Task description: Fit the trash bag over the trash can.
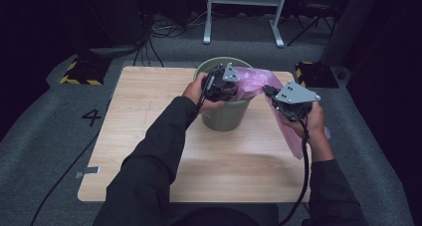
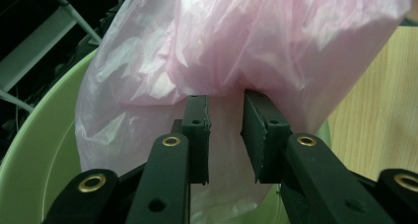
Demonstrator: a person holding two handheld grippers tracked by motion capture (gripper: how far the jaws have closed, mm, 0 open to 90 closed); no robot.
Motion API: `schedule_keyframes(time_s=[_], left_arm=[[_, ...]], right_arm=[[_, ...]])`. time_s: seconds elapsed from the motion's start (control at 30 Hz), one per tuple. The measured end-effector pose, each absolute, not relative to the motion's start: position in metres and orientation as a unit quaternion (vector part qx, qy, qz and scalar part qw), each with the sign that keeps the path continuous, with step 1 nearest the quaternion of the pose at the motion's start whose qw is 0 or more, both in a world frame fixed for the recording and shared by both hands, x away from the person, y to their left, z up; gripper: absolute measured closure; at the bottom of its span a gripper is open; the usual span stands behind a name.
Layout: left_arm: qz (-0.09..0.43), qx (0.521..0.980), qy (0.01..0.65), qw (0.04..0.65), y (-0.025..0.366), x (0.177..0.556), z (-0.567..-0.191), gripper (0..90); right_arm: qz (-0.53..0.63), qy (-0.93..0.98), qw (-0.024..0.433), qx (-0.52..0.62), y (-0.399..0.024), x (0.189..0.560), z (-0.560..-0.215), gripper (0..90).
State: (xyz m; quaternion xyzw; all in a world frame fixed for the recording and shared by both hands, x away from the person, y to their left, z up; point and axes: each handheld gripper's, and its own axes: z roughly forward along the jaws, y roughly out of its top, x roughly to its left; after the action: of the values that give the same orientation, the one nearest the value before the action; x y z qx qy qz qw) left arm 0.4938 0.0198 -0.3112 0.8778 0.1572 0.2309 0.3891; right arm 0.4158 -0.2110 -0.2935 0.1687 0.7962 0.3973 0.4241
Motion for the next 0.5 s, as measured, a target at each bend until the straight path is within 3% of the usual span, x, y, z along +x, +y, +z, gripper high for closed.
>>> schedule_keyframes(time_s=[0.17, 0.3, 0.33, 0.43, 0.5], left_arm=[[0.233, 0.875, 0.159, 0.394, 0.026, 0.491, -0.310, 67.4], [0.237, 0.868, 0.169, 0.403, 0.034, 0.487, -0.308, 52.6], [0.238, 0.858, 0.180, 0.419, 0.042, 0.485, -0.306, 45.4], [0.250, 0.848, 0.194, 0.425, 0.048, 0.483, -0.303, 37.3], [0.255, 0.846, 0.196, 0.426, 0.051, 0.481, -0.302, 38.3]], right_arm=[[0.387, 0.806, 0.416, 0.165, -0.204, 0.421, -0.293, 88.5], [0.382, 0.808, 0.413, 0.175, -0.204, 0.425, -0.294, 88.7], [0.384, 0.807, 0.412, 0.178, -0.206, 0.426, -0.295, 88.7], [0.387, 0.800, 0.415, 0.196, -0.214, 0.426, -0.295, 89.0], [0.383, 0.797, 0.422, 0.201, -0.219, 0.426, -0.295, 89.1]])
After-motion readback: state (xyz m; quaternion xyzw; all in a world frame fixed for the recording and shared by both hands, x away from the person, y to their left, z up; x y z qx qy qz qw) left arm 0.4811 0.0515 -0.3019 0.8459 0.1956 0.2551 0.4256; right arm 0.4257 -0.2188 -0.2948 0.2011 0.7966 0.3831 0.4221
